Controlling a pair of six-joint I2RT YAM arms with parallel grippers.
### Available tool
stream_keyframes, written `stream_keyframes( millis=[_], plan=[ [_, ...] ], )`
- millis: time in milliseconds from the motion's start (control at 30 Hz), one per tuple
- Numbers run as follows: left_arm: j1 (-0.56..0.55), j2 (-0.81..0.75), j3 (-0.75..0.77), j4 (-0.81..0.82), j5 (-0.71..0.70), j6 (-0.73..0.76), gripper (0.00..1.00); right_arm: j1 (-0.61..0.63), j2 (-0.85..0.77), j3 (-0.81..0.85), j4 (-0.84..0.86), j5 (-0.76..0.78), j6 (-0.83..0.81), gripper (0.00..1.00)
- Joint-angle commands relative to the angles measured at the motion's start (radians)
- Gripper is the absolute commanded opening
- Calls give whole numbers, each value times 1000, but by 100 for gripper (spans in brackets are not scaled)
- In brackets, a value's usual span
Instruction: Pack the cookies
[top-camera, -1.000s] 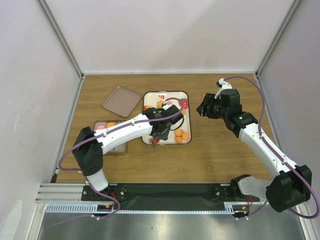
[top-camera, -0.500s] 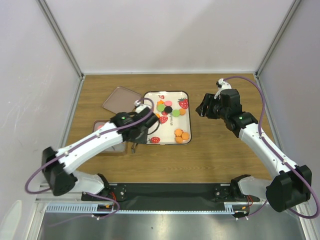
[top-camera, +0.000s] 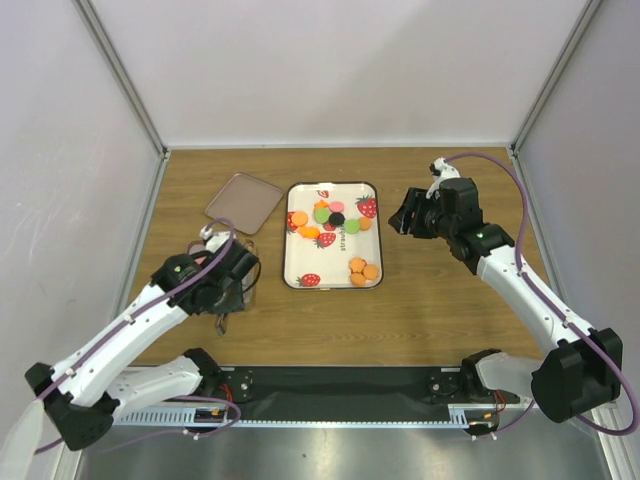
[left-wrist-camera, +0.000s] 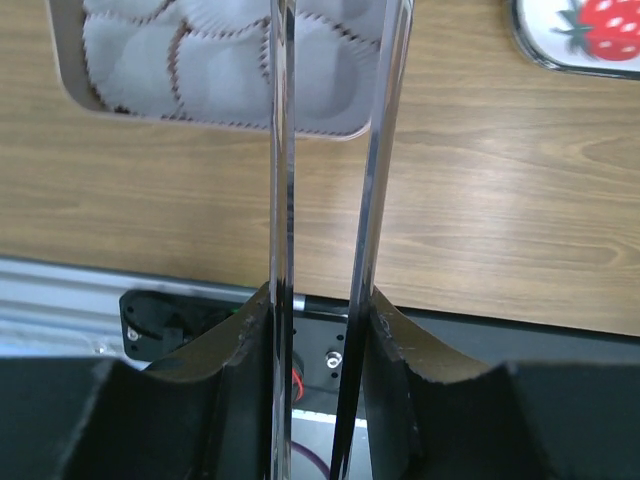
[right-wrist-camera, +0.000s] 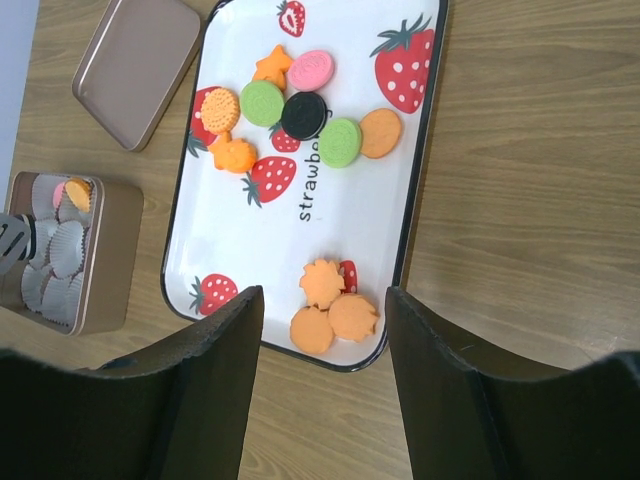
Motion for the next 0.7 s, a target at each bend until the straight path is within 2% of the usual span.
stream_keyframes(
  millis=[0, 233, 467, 667],
  plan=[
    [66, -62, -39, -85, 15, -20, 35, 8, -5, -4, 27, -17, 2, 58],
    [218, -105, -87, -66, 41, 32, 36, 11, 0, -4, 33, -45, 5, 58],
    [421, -72, -99, 20, 96, 130, 36, 17, -3, -6, 36, -56, 5, 58],
    [544, -60, -120, 57, 151, 184, 36, 22, -6, -7, 39, -62, 8, 58]
  ],
)
